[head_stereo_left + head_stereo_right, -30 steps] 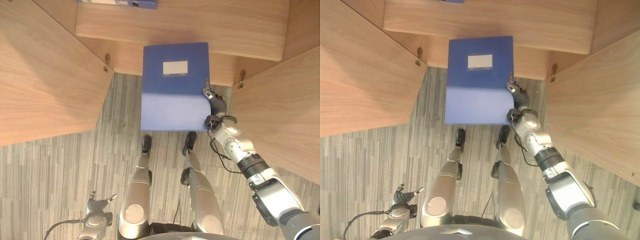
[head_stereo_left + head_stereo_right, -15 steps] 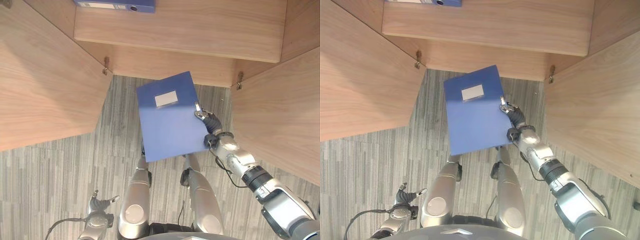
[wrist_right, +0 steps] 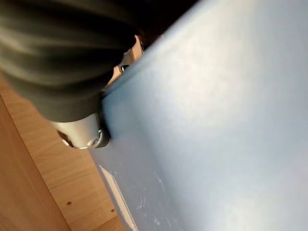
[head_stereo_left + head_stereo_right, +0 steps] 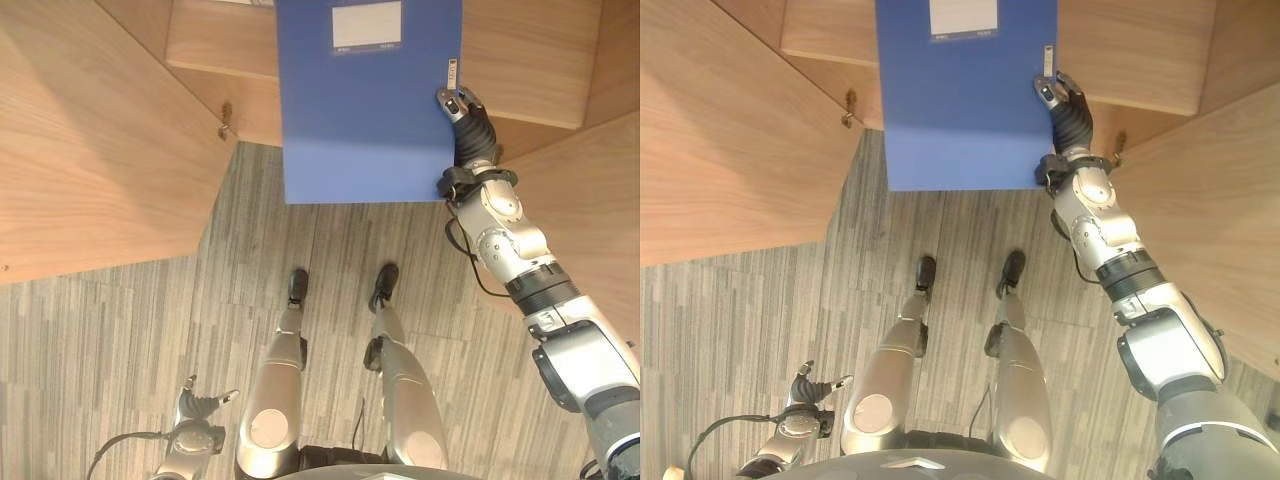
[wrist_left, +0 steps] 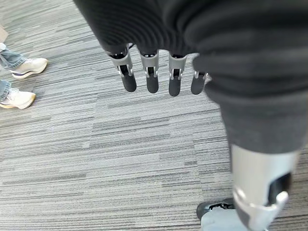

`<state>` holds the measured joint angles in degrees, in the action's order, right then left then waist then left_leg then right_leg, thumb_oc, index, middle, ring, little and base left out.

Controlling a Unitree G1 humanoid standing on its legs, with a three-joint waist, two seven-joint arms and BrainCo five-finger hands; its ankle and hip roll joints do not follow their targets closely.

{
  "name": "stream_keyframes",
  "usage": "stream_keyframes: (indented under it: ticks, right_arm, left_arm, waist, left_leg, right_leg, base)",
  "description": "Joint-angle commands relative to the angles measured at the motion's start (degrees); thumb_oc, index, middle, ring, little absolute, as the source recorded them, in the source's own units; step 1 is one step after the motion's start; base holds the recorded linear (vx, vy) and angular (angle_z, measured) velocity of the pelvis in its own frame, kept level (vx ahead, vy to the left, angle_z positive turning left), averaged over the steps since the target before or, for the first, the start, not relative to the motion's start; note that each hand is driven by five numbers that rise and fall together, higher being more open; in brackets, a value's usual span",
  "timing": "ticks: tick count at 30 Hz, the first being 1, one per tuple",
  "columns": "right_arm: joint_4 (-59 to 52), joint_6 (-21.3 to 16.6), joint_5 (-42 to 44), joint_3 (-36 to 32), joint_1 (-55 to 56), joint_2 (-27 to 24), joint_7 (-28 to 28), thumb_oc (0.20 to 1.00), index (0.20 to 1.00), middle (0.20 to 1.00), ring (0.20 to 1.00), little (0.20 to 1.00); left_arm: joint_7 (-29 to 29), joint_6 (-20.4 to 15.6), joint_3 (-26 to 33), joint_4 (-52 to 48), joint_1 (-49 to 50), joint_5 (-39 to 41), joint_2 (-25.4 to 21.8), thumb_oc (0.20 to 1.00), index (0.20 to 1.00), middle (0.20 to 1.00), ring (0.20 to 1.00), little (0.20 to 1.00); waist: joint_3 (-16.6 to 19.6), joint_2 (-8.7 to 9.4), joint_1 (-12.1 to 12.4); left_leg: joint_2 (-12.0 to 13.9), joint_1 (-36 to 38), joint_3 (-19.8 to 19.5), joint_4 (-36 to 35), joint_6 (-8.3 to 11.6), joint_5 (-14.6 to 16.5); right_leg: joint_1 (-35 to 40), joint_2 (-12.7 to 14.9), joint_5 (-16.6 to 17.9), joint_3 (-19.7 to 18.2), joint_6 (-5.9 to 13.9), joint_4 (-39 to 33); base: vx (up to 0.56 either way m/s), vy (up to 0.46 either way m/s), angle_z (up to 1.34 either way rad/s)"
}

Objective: Put the empty folder in the office cabinet

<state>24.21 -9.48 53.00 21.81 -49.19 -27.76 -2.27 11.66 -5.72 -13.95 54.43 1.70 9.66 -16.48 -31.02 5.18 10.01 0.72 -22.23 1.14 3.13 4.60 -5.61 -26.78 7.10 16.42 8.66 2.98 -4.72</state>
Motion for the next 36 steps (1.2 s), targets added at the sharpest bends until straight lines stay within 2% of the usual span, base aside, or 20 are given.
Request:
stream_keyframes:
  ticks: [1, 2, 5, 8, 9, 12, 15, 16, 18, 24, 25, 28, 32, 33, 36]
  right_arm:
    - [3.4, -10.2, 4.2, -6.5, -2.9, 0.2, -4.7, 0.2, 0.2, 0.2, 0.2, 0.2]
    - [11.5, -13.5, 5.5, -10.8, -8.4, 0.9, -10.8, 0.2, 0.2, 0.2, 0.2, 0.2]
    - [22.9, -12.3, 6.0, -13.2, -16.6, -0.3, -16.6, 0.2, 0.2, 0.2, 0.2, 0.2]
    - [29.5, -11.0, 6.7, -14.0, -20.3, -1.3, -18.6, 0.2, 0.2, 0.2, 0.2, 0.2]
    - [35.3, -9.4, 7.7, -14.5, -23.1, -2.8, -19.7, 0.2, 0.2, 0.2, 0.2, 0.2]
    - [40.1, -7.9, 8.7, -14.5, -25.2, -4.6, -20.4, 0.2, 0.2, 0.2, 0.2, 0.2]
    - [45.8, -9.2, 12.0, -18.1, -27.7, -6.4, -24.3, 0.2, 0.2, 0.2, 0.2, 0.2]
    - [45.9, -9.3, 12.1, -18.2, -27.8, -6.5, -24.2, 0.2, 0.2, 0.2, 0.2, 0.2]
    - [47.4, -10.5, 13.8, -19.8, -29.3, -6.4, -28.2, 0.2, 0.2, 0.2, 0.2, 0.2]
    - [48.8, -10.2, 11.7, -18.4, -32.7, -6.2, -33.1, 0.2, 0.2, 0.2, 0.2, 0.2]
    - [47.8, -11.7, 8.6, -18.2, -33.3, -6.6, -37.5, 0.2, 0.2, 0.2, 0.2, 0.2]
    - [44.7, -13.5, 4.5, -19.3, -32.9, -6.2, -43.1, 0.2, 0.2, 0.2, 0.2, 0.2]
    - [40.7, -12.3, 1.8, -17.1, -33.4, -7.9, -41.4, 0.2, 0.2, 0.2, 0.2, 0.2]
    - [39.7, -11.7, 1.3, -15.5, -33.7, -9.7, -39.2, 0.2, 0.2, 0.2, 0.2, 0.2]
    - [39.5, -11.0, 0.7, -13.4, -34.3, -10.8, -36.6, 0.2, 0.2, 0.2, 0.2, 0.2]
  left_arm:
    - [1.4, -0.6, -2.9, 3.5, 1.4, -2.0, -2.6, 1.0, 1.0, 1.0, 1.0, 1.0]
    - [2.8, -1.0, -4.3, 3.5, 0.0, -2.3, -3.6, 1.0, 1.0, 1.0, 1.0, 1.0]
    - [4.3, -1.5, -6.3, 3.5, -1.4, -1.9, -4.7, 1.0, 1.0, 1.0, 1.0, 1.0]
    - [5.1, -1.8, -7.4, 3.4, -1.9, -1.6, -4.9, 1.0, 1.0, 1.0, 1.0, 1.0]
    - [6.0, -2.4, -8.5, 2.4, -2.2, -1.8, -5.3, 1.0, 1.0, 1.0, 1.0, 1.0]
    - [6.4, -2.9, -9.5, -0.1, -2.1, -1.9, -6.0, 1.0, 1.0, 1.0, 1.0, 1.0]
    - [8.2, -3.2, -11.3, 0.7, -2.9, -2.8, -5.8, 1.0, 1.0, 1.0, 1.0, 1.0]
    - [8.3, -3.2, -11.4, 0.8, -3.1, -2.8, -5.8, 1.0, 1.0, 1.0, 1.0, 1.0]
    - [9.7, -3.2, -12.2, 1.1, -3.9, -3.2, -5.3, 1.0, 1.0, 1.0, 1.0, 1.0]
    - [11.5, -4.0, -12.5, 2.1, -5.3, -3.0, -4.2, 1.0, 1.0, 1.0, 1.0, 1.0]
    - [12.4, -4.1, -12.7, 2.4, -5.6, -2.4, -3.6, 1.0, 1.0, 1.0, 1.0, 1.0]
    - [13.5, -4.3, -12.7, 1.6, -6.0, -2.1, -3.0, 1.0, 1.0, 1.0, 1.0, 1.0]
    - [13.5, -5.2, -12.2, 0.9, -6.1, -2.1, -3.1, 1.0, 1.0, 1.0, 1.0, 1.0]
    - [13.2, -5.6, -12.2, 0.1, -6.3, -2.5, -3.5, 1.0, 1.0, 1.0, 1.0, 1.0]
    - [12.7, -5.4, -12.3, -0.2, -6.0, -2.9, -3.7, 1.0, 1.0, 1.0, 1.0, 1.0]
  waist:
    - [4.6, -4.42, 0.6]
    - [4.3, -5.44, 1.4]
    - [4.3, -6.33, 2.6]
    - [4.4, -6.73, 3.2]
    - [4.4, -7.19, 4.0]
    - [4.4, -7.89, 4.7]
    - [4.9, -9.25, 5.9]
    - [4.9, -9.26, 6.0]
    - [5.4, -10.0, 6.8]
    - [6.1, -10.43, 7.7]
    - [6.4, -10.61, 8.0]
    - [6.7, -10.99, 8.6]
    - [7.2, -10.96, 9.2]
    - [7.5, -10.74, 9.3]
    - [7.8, -10.58, 9.6]
  left_leg:
    - [1.4, -2.6, -2.1, -8.1, 1.34, -2.2]
    - [1.2, -3.8, -2.4, -8.1, 1.37, -2.4]
    - [1.0, -5.5, -3.0, -8.1, 1.37, -2.8]
    - [0.8, -7.0, -3.4, -8.1, 1.39, -3.0]
    - [0.6, -8.1, -3.7, -8.1, 1.34, -3.2]
    - [0.2, -9.2, -4.2, -8.1, 1.33, -3.4]
    - [-0.6, -11.0, -5.1, -8.1, 1.37, -3.4]
    - [-0.6, -11.2, -5.1, -8.1, 1.37, -3.4]
    - [-1.2, -12.5, -5.6, -8.1, 1.33, -3.3]
    - [-1.6, -15.1, -6.1, -8.1, 1.48, -3.4]
    - [-1.8, -16.0, -6.4, -8.1, 1.54, -3.5]
    - [-2.1, -17.1, -6.9, -8.1, 1.58, -3.5]
    - [-2.2, -18.0, -7.3, -8.1, 1.63, -3.6]
    - [-2.3, -18.4, -7.4, -8.1, 1.55, -3.5]
    - [-2.5, -18.5, -7.6, -8.1, 1.48, -3.5]
  right_leg:
    - [2.6, 1.6, -6.9, 2.4, 5.54, -0.3]
    - [1.5, 1.7, -6.9, 2.7, 5.63, -0.3]
    - [-0.2, 1.6, -6.9, 3.1, 5.57, -0.2]
    - [-1.3, 1.7, -6.9, 3.5, 5.67, -0.1]
    - [-2.1, 1.8, -7.1, 3.9, 5.82, -0.1]
    - [-2.8, 2.0, -7.2, 4.4, 5.94, -0.1]
    - [-3.9, 2.4, -7.6, 5.2, 6.22, -0.1]
    - [-4.0, 2.4, -7.6, 5.3, 6.23, -0.1]
    - [-5.1, 2.7, -7.6, 5.5, 6.45, -0.2]
    - [-7.3, 3.0, -7.6, 5.9, 6.52, -0.2]
    - [-8.0, 3.1, -7.7, 6.0, 6.6, -0.3]
    - [-8.8, 3.3, -7.9, 6.5, 6.77, -0.3]
    - [-9.2, 3.6, -8.1, 7.1, 6.96, -0.3]
    - [-9.3, 3.7, -8.1, 7.3, 7.03, -0.3]
    - [-9.3, 3.8, -8.2, 7.5, 7.07, -0.3]
  base:
    - [0.0, 0.0, 0.0]
    - [-0.03, 0.032, 0.02]
    - [-0.03, 0.01, 0.09]
    - [-0.01, -0.008, 0.12]
    - [0.0, -0.011, 0.1]
    - [0.0, -0.014, 0.1]
    - [0.02, -0.003, 0.13]
    - [0.02, -0.003, 0.16]
    - [0.04, 0.007, 0.07]
    - [0.02, -0.003, 0.14]
    - [0.03, -0.02, 0.12]
    - [0.03, -0.018, 0.08]
    - [0.02, -0.022, 0.04]
    - [0.02, -0.011, 0.07]
    - [0.02, -0.013, 0.1]
